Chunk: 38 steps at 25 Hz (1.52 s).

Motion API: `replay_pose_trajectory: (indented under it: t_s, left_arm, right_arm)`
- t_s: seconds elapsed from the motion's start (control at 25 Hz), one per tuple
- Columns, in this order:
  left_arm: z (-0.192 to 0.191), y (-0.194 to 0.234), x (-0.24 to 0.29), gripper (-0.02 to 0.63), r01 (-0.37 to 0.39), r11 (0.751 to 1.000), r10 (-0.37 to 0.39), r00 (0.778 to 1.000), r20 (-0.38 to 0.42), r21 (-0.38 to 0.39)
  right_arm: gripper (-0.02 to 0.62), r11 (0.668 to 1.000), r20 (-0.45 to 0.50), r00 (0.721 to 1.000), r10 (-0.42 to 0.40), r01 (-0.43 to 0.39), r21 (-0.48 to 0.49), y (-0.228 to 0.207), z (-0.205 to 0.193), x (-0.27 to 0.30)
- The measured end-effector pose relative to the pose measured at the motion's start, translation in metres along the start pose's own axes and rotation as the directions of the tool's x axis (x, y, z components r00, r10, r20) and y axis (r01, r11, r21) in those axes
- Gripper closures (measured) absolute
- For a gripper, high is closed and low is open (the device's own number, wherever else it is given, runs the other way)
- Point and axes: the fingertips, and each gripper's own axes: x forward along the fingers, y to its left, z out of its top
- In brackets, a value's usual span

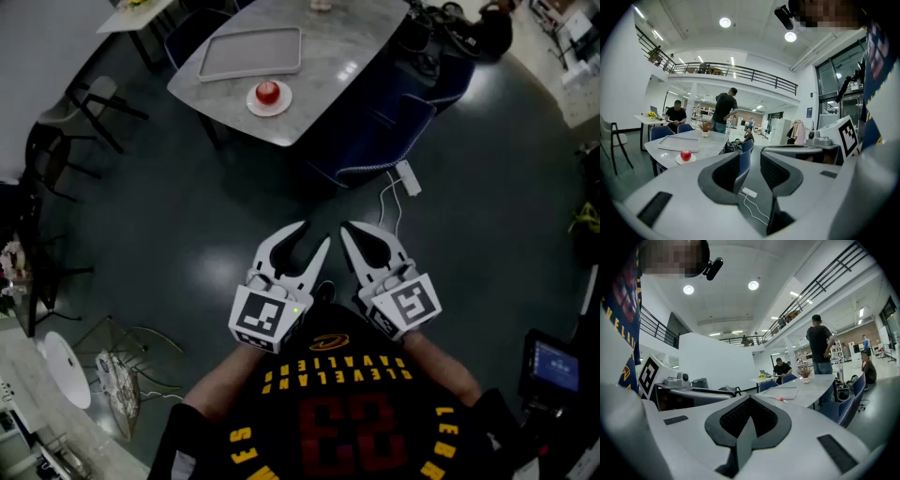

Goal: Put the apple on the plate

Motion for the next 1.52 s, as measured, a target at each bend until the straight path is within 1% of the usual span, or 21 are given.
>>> replay_pose_trajectory:
  t_s: [0.28,0.4,0.52,0.92,1.08,1.24,1.52]
  left_arm:
    - [-0.004,0.009,0.006,0.465,-0.004,1.000,0.004,1.000,-0.021,-0.013]
    - [-0.003,0.021,0.004,0.465,-0.014,1.000,0.013,1.000,-0.026,-0.020]
    - [-0.005,0.041,0.009,0.465,-0.028,0.999,0.026,0.999,-0.039,-0.033]
    - [-0.016,0.128,0.019,0.465,-0.061,0.990,0.050,0.994,-0.096,-0.123]
    - [-0.016,0.167,0.017,0.465,-0.065,0.985,0.049,0.994,-0.101,-0.163]
    - [-0.014,0.206,0.019,0.465,-0.057,0.980,0.041,0.996,-0.082,-0.192]
    - [0.006,0.244,0.027,0.465,-0.005,0.978,-0.007,0.998,-0.057,-0.210]
  right_arm:
    - [0.589,1.000,-0.015,1.000,0.006,-0.006,0.015,-0.005,-0.005,0.011]
    - [0.588,0.999,-0.009,1.000,0.018,-0.017,0.045,-0.002,-0.004,0.022]
    - [0.588,0.997,-0.025,1.000,0.018,-0.016,0.079,-0.006,-0.007,0.042]
    - [0.588,0.993,-0.099,0.995,0.029,-0.017,0.117,-0.009,-0.024,0.134]
    - [0.588,0.994,-0.135,0.991,0.022,-0.007,0.111,-0.003,-0.028,0.173]
    - [0.588,0.997,-0.168,0.986,0.009,0.005,0.082,0.001,-0.031,0.208]
    - [0.588,0.998,-0.185,0.982,-0.042,0.048,0.027,0.001,-0.013,0.244]
